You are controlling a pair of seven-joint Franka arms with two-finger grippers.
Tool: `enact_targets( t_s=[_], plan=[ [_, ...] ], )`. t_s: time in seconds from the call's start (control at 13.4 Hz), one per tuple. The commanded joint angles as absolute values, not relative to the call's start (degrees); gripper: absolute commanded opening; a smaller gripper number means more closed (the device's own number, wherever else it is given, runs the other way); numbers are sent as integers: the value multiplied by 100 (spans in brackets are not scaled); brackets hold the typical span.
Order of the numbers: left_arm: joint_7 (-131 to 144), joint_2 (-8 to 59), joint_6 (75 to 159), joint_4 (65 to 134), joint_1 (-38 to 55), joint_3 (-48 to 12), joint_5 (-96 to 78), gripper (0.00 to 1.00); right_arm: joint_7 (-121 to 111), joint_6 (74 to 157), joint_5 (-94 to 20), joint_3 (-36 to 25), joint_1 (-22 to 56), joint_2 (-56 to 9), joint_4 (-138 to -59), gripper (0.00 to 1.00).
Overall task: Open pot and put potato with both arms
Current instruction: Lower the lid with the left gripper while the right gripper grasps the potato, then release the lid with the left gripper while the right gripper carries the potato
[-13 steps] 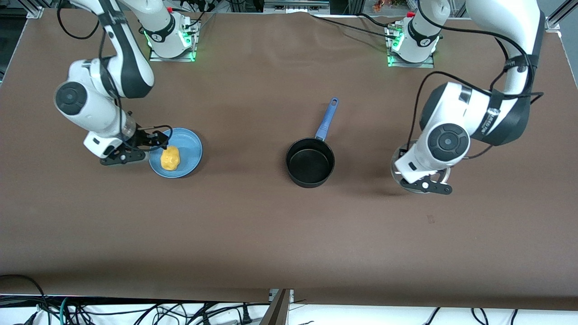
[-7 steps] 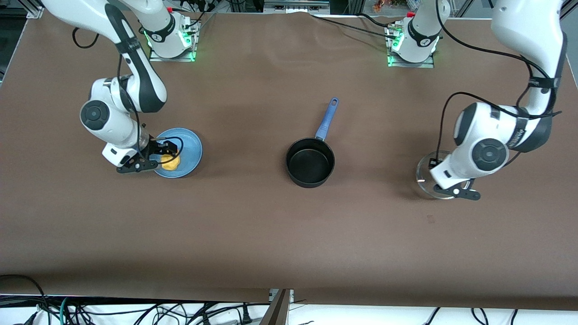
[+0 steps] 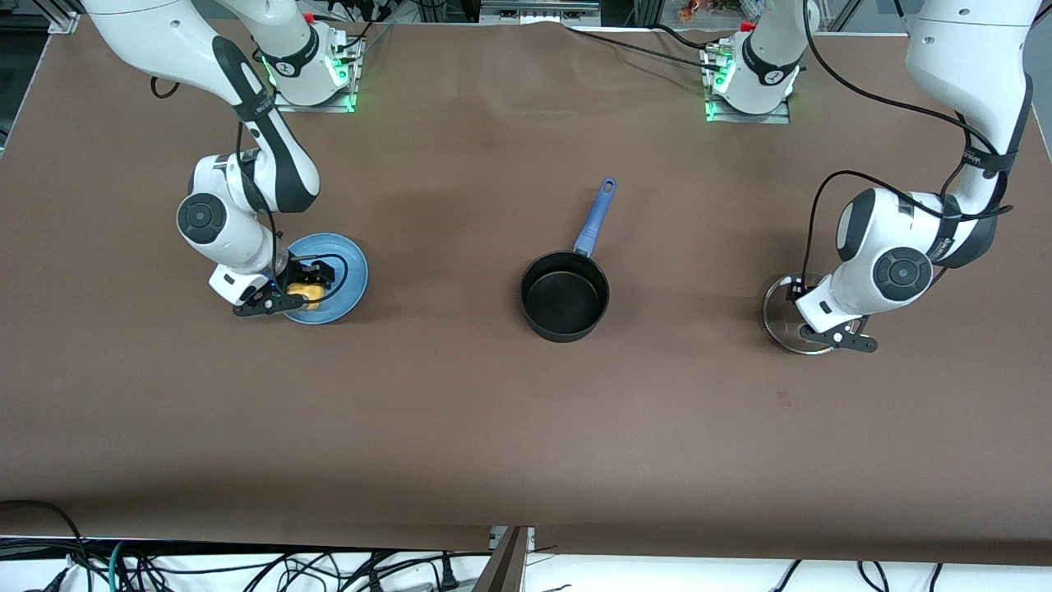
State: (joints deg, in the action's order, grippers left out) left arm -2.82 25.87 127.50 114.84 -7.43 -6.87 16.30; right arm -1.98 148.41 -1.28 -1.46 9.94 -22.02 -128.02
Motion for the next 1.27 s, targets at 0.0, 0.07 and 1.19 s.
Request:
enact_targets(
  t_s=[0.0, 0.07, 1.19],
  plan=[
    [-369, 2610, 12779, 11505, -800, -782, 1758, 99, -114, 14889, -132, -106, 1011, -2083, -12867, 59],
    [-430, 2576, 12762, 11487, -800, -782, 1758, 100, -106, 14871, -132, -79, 1019, -2066, -12867, 39],
    [-404, 1732, 7657, 7463, -782, -1653, 950, 100, 4048, 11241, -114, 993, 2793, -2986, -8836, 5]
  ],
)
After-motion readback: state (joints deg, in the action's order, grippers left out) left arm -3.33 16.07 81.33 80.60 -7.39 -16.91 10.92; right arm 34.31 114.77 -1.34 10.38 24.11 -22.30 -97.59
